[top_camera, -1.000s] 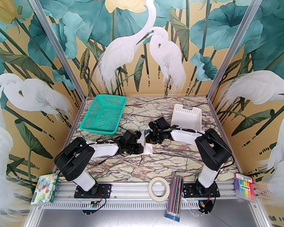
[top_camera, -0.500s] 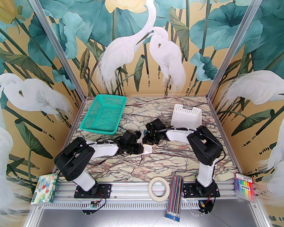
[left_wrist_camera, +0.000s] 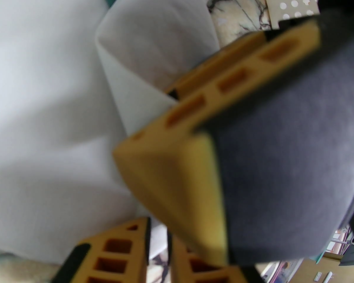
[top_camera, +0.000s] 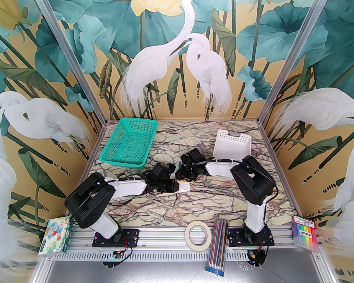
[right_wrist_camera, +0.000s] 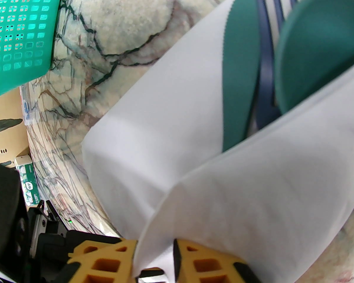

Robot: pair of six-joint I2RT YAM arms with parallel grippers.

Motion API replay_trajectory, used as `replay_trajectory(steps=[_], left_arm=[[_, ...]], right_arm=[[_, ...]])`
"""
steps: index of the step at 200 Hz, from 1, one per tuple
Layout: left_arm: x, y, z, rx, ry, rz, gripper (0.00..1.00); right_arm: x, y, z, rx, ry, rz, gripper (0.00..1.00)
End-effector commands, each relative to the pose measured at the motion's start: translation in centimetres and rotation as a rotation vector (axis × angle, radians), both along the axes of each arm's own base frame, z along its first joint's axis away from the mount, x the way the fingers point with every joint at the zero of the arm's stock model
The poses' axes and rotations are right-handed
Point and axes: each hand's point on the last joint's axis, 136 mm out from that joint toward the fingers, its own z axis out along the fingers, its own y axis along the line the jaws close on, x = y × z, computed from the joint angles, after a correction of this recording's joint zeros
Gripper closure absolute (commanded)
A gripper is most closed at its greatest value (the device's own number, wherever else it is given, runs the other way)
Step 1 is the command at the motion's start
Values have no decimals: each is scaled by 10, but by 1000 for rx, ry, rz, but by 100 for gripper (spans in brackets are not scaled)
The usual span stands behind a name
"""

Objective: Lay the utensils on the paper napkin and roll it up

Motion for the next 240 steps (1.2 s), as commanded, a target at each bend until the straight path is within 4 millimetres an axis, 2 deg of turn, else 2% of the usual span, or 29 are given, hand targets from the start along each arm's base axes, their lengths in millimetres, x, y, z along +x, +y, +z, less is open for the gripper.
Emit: replay_trajectory(steps=[1, 64, 97, 166, 206, 240], left_arm=[[0, 13, 10, 18, -21, 30, 75], [25, 46, 42, -168, -29, 244, 67], [38, 58, 45, -261, -10, 326, 67], [52, 47, 40, -336, 32, 335, 63], [57, 44, 35, -320, 39, 326, 64], [60, 36, 37, -347, 52, 298, 73]], right_arm=[[0, -4, -15, -49, 10, -7, 68], [-3, -7, -19, -65, 15, -1, 63], [-3, -6, -19, -65, 14, 4, 58], [-5, -8, -22, -73, 17, 4, 53], [-4, -11, -24, -85, 16, 0, 60], [-4, -12, -26, -94, 15, -4, 69]])
